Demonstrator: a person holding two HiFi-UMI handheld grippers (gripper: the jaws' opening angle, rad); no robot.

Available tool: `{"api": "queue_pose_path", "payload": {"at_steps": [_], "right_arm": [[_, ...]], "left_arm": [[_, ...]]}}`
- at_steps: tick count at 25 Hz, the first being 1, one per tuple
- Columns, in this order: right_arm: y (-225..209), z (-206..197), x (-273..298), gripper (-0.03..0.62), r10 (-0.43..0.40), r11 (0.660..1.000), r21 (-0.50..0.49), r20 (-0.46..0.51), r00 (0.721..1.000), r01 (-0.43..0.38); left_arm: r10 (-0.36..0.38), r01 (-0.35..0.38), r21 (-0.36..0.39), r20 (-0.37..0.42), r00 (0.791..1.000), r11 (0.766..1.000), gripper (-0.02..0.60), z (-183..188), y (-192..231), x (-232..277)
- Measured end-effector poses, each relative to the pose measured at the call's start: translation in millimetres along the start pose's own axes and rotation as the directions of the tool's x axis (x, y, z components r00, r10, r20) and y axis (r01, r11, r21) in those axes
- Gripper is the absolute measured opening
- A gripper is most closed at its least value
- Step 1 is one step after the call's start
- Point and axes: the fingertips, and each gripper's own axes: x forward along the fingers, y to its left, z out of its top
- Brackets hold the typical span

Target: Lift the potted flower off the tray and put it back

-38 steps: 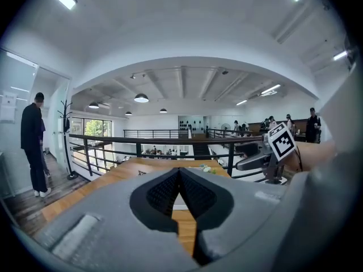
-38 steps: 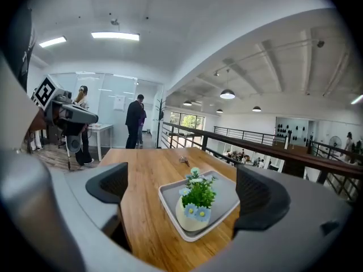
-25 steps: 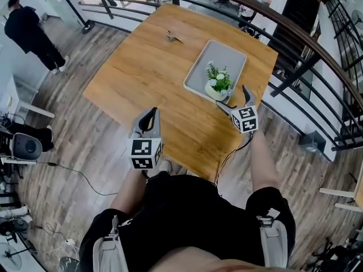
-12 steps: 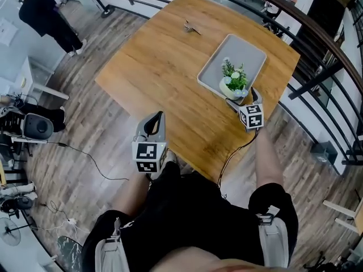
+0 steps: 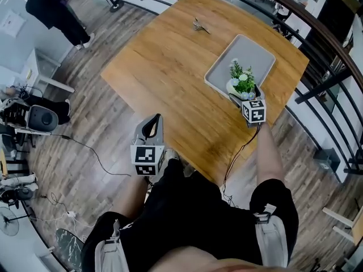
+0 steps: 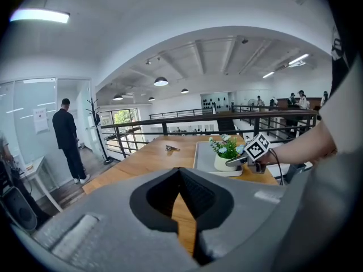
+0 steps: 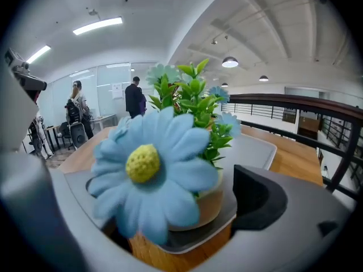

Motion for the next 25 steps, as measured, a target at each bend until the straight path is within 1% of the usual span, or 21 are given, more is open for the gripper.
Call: {"api": "queue_pose_path", "payload": {"at_steps": [4,7,10,12,13,16,18,21,25], "right_arm": [[-3,0,10,0.572,-0.003,1.0,0.022,-0.004,1.0,0.003],[-1,-1,16,0.569,-0.001,1.0,0.018,-0.018,1.0,0.002],[-2,-3,23,0.566,-0.021,1.0,0.021,-0.03,0.999,0.021],[-5,-4,26,0.544,-0.038,0.999,0.029,-0.046,0.998,0.039],[-6,-5,27,0.517,-0.039,0.999,0.033,-0.057,0.998,0.041],[-7,-5,27,0.51,-0.036,0.998,0.047,-0.086,0.996,0.04],[-8,-5,25,0.508,-0.048,0.997,0.052,-0.094,0.994,0.053],[-12,1,16,0.507,-0.074,0.995,0.055,-0.082,0.994,0.079],[-12,20,3,0.506,-0.104,0.994,0.03,-0.048,0.993,0.106]], "left_arm": [[0.027,-0.027,-0.01,-0.009,1.0,1.0,0.012,-6,8,-5],[0.032,-0.032,-0.006,-0.022,0.999,0.999,0.012,-10,9,-9],[0.04,-0.041,-0.01,-0.032,0.999,0.999,0.012,-14,11,-14],[0.048,-0.048,-0.01,-0.037,0.998,0.999,0.012,-16,14,-16],[0.051,-0.051,-0.01,-0.037,0.998,0.999,0.012,-16,15,-17],[0.055,-0.056,-0.012,-0.037,0.998,0.998,0.012,-19,19,-18],[0.056,-0.056,-0.012,-0.038,0.998,0.998,0.012,-20,20,-19],[0.046,-0.047,-0.014,-0.034,0.998,0.999,0.012,-18,20,-18],[0.028,-0.028,-0.012,-0.026,0.999,1.0,0.012,-17,17,-17]]}}
